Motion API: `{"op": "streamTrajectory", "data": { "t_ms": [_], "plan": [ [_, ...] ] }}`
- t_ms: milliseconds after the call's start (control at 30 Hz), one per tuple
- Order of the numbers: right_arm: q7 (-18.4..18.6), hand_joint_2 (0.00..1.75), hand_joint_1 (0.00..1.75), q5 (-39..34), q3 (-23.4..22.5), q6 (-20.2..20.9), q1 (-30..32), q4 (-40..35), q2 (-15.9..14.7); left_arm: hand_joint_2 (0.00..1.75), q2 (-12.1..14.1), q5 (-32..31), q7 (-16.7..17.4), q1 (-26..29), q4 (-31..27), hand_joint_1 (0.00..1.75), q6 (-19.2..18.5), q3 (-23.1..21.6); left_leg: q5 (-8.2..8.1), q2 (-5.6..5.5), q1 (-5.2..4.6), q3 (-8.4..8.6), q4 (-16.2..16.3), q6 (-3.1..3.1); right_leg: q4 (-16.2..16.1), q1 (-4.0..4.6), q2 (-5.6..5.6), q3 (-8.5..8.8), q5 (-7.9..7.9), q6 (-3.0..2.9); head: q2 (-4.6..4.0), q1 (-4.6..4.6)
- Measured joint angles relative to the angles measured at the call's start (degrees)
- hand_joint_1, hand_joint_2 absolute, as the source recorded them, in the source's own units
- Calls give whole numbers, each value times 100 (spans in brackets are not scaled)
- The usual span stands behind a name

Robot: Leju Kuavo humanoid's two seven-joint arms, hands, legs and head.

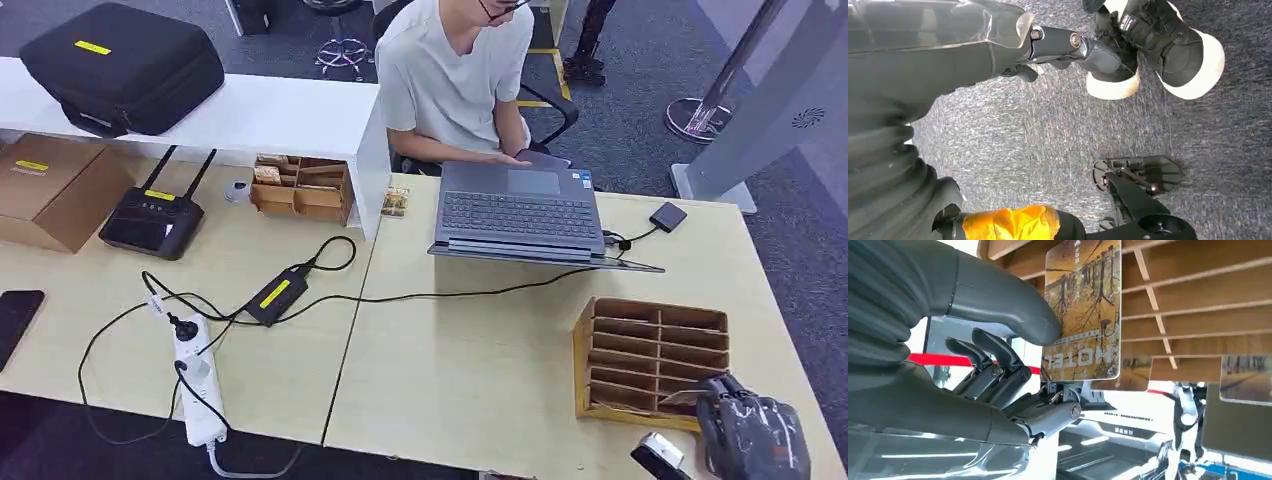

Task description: Pass the card to the sensor for recognition and then transmit it.

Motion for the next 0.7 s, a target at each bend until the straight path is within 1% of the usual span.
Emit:
{"op": "streamTrajectory", "data": {
  "t_ms": [533, 700],
  "plan": [
    [-4, 175, 175, 0, 63, -4, -190, 2, 0, 175, 0, -9, 7, 0, 0, 0, -17, 0, 0, 0, 0, -2, 0, 0, 0, 0, 0, 0, 0, 0, 0, 0],
    [-4, 175, 175, 0, 114, -57, -387, -4, 0, 175, 0, -46, 18, 1, 0, 0, -24, -9, 0, 1, 0, -1, 0, 0, 1, 0, 1, 0, 0, 0, 0, 0]
  ]
}}
